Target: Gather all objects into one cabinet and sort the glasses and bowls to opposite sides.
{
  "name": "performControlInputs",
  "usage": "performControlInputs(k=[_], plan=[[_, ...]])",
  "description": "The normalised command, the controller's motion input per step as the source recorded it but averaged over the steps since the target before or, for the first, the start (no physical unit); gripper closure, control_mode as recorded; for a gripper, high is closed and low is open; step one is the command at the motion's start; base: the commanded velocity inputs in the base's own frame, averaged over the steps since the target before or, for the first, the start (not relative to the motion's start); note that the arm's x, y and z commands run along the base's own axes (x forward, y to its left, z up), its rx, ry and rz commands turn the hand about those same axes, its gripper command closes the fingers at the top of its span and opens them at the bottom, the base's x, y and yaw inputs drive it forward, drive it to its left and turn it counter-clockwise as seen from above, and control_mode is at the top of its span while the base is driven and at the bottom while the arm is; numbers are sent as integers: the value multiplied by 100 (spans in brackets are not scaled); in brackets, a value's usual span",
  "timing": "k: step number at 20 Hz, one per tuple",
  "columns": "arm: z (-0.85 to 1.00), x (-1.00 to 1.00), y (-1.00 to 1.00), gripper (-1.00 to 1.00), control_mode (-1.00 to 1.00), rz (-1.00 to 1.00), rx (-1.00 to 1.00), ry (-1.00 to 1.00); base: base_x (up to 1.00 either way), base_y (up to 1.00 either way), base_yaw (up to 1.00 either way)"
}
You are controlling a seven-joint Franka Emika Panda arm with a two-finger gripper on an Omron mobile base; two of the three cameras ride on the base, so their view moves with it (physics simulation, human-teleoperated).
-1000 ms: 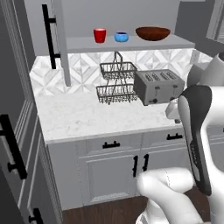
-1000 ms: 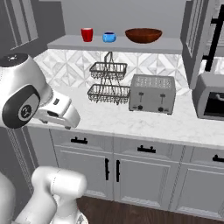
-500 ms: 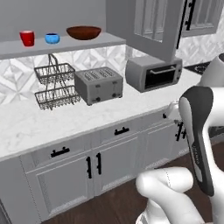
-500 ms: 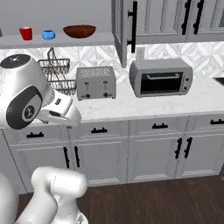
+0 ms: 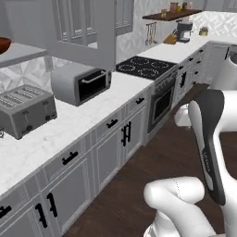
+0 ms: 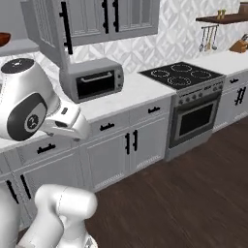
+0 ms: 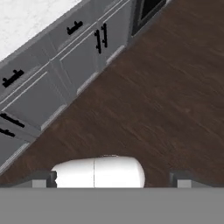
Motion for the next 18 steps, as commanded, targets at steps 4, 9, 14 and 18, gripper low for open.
performControlInputs(k=[4, 9, 14, 18], plan=[[0, 0, 0, -100, 100, 0, 0, 0, 0, -9, -69], [0, 0, 0, -100, 100, 0, 0, 0, 1, 0, -55], [0, 0, 0, -100, 100, 0, 0, 0, 5, 0, -35], [0, 0, 0, -100, 100, 0, 0, 0, 11, 0, -36]])
